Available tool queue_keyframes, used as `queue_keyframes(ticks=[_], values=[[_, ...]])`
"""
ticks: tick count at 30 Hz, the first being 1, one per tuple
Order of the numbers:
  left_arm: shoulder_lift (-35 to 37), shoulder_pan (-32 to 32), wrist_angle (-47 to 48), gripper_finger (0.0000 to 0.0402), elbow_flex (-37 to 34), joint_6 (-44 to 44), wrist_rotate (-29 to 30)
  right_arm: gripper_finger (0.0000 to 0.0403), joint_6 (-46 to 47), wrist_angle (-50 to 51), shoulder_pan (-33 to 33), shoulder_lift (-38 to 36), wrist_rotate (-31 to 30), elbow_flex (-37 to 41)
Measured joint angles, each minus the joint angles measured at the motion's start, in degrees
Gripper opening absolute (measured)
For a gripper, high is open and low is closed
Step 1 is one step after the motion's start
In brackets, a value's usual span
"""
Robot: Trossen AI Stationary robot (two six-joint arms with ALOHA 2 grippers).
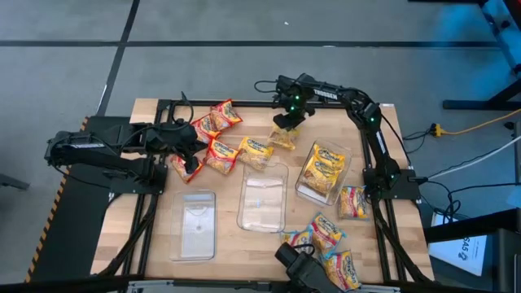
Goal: Sort Maruchan noodles
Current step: Put the yellow noodle pack into the right transparent bin
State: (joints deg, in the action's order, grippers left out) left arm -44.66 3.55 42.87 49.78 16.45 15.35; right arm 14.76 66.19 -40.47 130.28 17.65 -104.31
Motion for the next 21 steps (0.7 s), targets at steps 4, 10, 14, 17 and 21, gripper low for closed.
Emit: queue_keyframes(ticks=[4,10,14,17,21], values=[[0.0,0.0,0.0,0.0000,0.0,0.0,0.0,0.0050,-0.5,-0.1,0.0,0.0,0.3,0.0],[0.0,0.0,0.0,0.0000,0.0,0.0,0.0,0.0008,-3.0,1.8,0.0,0.0,1.3,0.0],[0.0,0.0,0.0,0.0000,0.0,0.0,0.0,0.0003,-4.6,4.1,0.0,-0.4,0.7,0.1],[0.0,0.0,0.0,0.0000,0.0,-0.1,0.0,0.0002,-5.9,6.1,0.0,-1.5,-1.6,0.3],[0.0,0.0,0.0,0.0000,0.0,-0.5,0.0,0.0002,-6.2,8.1,0.0,-4.7,-4.6,0.2]])
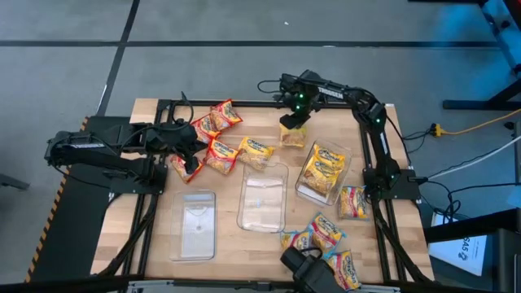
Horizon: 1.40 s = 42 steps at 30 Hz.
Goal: Sort Maruchan noodles
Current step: Put the yellow noodle pack into the right transparent bin
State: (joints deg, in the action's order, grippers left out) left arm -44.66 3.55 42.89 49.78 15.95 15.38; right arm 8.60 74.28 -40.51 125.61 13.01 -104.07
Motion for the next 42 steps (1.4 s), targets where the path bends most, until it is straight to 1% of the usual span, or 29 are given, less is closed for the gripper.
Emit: queue_keyframes(ticks=[7,11,14,16,18,23,29,33,35,37,39,42], values=[[0.0,0.0,0.0,0.0000,0.0,0.0,0.0,0.0001,0.0,2.5,0.7,-7.4,-2.7,0.0],[0.0,0.0,0.0,0.0000,0.0,0.0,0.0,0.0000,0.0,3.5,2.1,-12.3,-3.9,0.0],[0.0,0.0,-0.5,0.0000,0.0,0.5,0.0,0.0000,0.4,5.5,3.8,-16.8,-6.2,-0.1],[-0.6,0.0,-3.5,0.0000,0.0,1.3,0.0,0.0000,1.7,7.0,5.5,-19.7,-7.8,-0.1],[-2.4,0.0,-9.1,0.0000,0.0,1.4,-0.6,0.0000,3.0,8.1,7.4,-23.0,-9.1,-0.1],[-10.6,0.0,-30.4,0.0000,0.1,-3.5,-8.1,0.0000,8.4,9.5,14.1,-31.4,-13.7,-0.2],[-22.3,0.1,-50.7,0.0000,0.1,-5.1,-10.0,0.0000,16.8,10.0,23.8,-39.6,-24.2,-0.2],[-30.6,0.0,-63.7,0.0000,0.4,-3.4,-14.7,0.0000,22.6,11.0,29.6,-42.5,-29.1,-0.2],[-34.7,-0.1,-64.6,0.0000,3.1,-2.6,-16.6,0.0000,25.3,12.4,32.3,-42.8,-31.1,-0.3],[-38.9,-0.7,-64.2,0.0000,7.4,-2.8,-17.2,0.0000,27.7,14.6,34.8,-42.7,-33.2,-0.2],[-42.7,-1.4,-64.1,0.0000,12.0,-4.2,-18.1,0.0000,29.9,15.5,37.3,-42.5,-35.9,0.1],[-47.7,-2.6,-60.8,0.0000,18.7,-7.5,-18.1,0.0000,32.0,15.6,40.7,-42.6,-39.2,1.5]])
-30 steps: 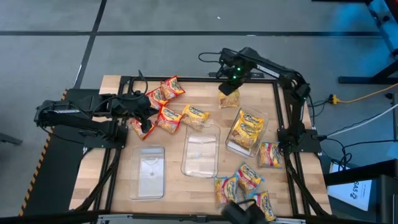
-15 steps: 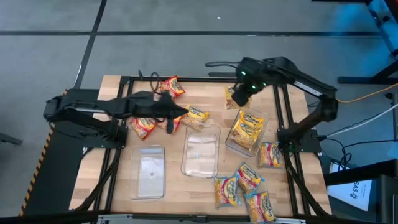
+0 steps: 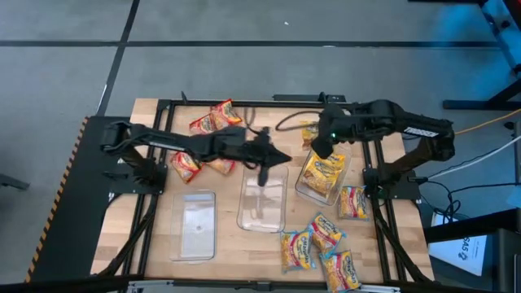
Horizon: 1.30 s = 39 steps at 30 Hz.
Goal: Sort Maruchan noodles
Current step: Put the yellow noodle pack into the right transparent bin
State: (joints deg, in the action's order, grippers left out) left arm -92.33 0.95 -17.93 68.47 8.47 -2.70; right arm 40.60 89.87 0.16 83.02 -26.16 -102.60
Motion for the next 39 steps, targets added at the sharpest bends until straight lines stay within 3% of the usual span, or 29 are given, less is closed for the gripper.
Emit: queue_keyframes(ticks=[5,10,24,34,39], values=[[-5.3,-0.8,4.2,0.0000,6.4,-5.2,0.4,0.0000,4.1,0.1,4.9,-0.7,-4.1,1.1],[-8.8,-0.5,4.4,0.0000,7.6,-4.6,0.6,0.0000,9.6,0.1,9.8,-0.7,-7.2,2.7],[-12.1,-3.1,1.7,0.0000,7.6,-3.9,0.5,0.0000,26.7,-4.1,18.9,-0.6,-5.2,13.7],[-16.4,-5.7,1.3,0.0000,7.6,-1.0,-0.1,0.0000,34.5,-5.7,24.2,-0.7,-7.7,15.1],[-18.9,-6.0,-3.4,0.0000,7.5,-0.9,0.0,0.0000,37.9,-5.5,25.8,-0.4,-7.0,16.9]])
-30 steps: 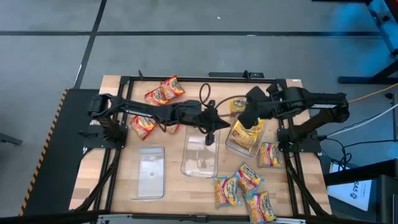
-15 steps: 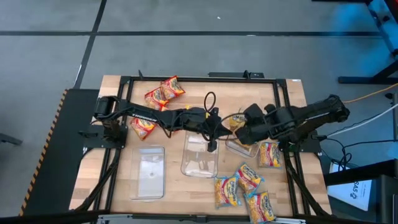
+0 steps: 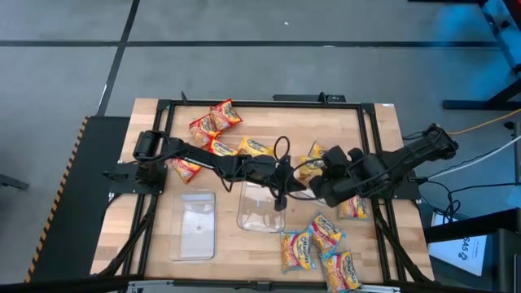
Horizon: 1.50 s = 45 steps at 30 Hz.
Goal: Sort Maruchan noodles
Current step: Put the yellow noodle pack into the right transparent bin
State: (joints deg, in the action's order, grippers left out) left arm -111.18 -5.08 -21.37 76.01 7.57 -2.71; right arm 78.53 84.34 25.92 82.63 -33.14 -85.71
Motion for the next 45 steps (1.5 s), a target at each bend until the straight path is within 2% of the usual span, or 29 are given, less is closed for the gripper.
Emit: queue_keyframes(ticks=[5,19,27,37,41,45], values=[[-0.3,0.1,0.0,0.0000,0.0,1.2,0.2,0.0000,4.1,-0.9,1.6,0.1,2.1,4.4],[-1.0,0.1,0.1,0.0000,0.0,4.0,0.2,0.0000,9.3,-4.4,2.2,0.1,2.6,12.9],[-1.1,0.1,0.3,0.0000,0.0,3.9,0.6,0.0000,9.5,-10.9,2.2,0.1,3.5,17.8],[-1.1,0.2,0.6,0.0000,0.0,3.6,0.6,0.0001,9.7,-19.4,2.2,0.0,8.4,23.8],[-1.1,0.2,0.1,0.0000,0.0,3.9,0.7,0.0010,9.5,-21.0,2.2,0.0,10.5,24.9],[-1.1,0.2,0.2,0.0000,0.0,3.9,0.8,0.0036,8.2,-21.6,2.2,0.0,11.4,25.2]])
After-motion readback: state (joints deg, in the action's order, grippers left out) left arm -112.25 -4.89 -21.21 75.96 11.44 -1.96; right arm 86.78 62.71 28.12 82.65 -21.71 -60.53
